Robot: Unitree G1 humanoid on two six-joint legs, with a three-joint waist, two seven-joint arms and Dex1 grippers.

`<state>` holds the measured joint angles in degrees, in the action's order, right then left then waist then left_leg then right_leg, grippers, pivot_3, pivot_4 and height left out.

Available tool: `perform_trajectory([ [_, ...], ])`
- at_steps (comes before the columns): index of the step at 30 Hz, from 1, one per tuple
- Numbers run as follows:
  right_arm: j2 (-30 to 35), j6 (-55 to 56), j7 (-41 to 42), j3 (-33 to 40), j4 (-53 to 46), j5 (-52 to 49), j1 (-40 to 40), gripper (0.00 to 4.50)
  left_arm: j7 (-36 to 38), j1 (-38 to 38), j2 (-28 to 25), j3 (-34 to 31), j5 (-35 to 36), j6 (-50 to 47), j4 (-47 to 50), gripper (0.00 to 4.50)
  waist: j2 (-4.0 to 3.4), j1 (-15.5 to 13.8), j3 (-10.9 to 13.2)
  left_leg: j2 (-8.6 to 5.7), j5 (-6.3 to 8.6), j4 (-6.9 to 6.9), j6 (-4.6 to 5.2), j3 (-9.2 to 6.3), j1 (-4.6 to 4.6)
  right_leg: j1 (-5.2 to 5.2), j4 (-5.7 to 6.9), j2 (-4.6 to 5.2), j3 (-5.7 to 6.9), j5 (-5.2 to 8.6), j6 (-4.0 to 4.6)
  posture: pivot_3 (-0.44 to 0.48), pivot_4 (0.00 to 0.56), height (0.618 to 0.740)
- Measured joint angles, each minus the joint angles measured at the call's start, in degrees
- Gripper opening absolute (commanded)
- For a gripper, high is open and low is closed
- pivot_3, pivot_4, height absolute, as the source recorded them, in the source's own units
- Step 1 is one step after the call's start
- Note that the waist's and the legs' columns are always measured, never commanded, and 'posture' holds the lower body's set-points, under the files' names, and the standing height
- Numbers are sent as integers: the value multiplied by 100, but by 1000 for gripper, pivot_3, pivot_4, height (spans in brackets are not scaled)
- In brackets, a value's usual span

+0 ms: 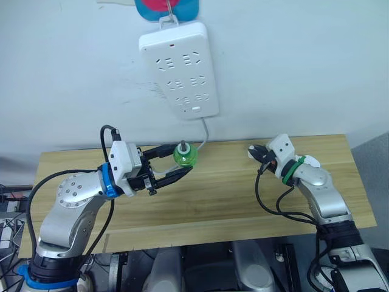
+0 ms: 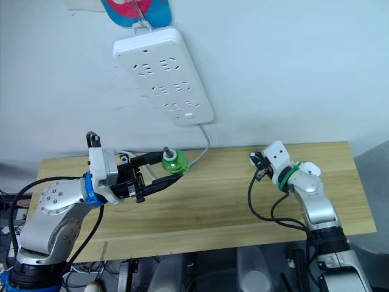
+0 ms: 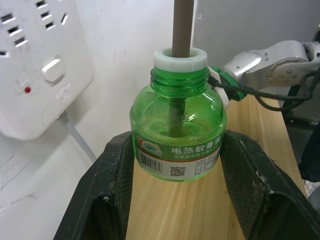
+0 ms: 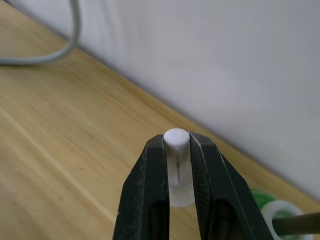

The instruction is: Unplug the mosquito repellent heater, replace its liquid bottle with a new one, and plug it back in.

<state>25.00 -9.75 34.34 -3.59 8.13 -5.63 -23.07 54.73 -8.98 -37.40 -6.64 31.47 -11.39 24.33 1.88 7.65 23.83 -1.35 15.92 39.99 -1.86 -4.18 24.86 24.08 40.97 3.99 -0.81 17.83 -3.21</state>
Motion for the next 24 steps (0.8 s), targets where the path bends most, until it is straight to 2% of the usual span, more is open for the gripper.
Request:
perform_trajectory([
  [11, -385, 326, -348, 35, 786, 7, -314, 267, -28, 41, -22, -41, 1, -70, 57, 2233, -1, -14, 0, 1, 0, -2, 0, 1, -2, 0, -1, 0, -1, 0, 0, -155, 416, 740],
  [24, -352, 249, -403, 61, 628, -9, -192, 267, -14, 96, -74, -56, 3, -69, 56, 2233, -1, -127, 1, 1, 0, -2, 0, 1, -3, 0, 0, 0, -3, 0, 0, -164, 417, 740],
])
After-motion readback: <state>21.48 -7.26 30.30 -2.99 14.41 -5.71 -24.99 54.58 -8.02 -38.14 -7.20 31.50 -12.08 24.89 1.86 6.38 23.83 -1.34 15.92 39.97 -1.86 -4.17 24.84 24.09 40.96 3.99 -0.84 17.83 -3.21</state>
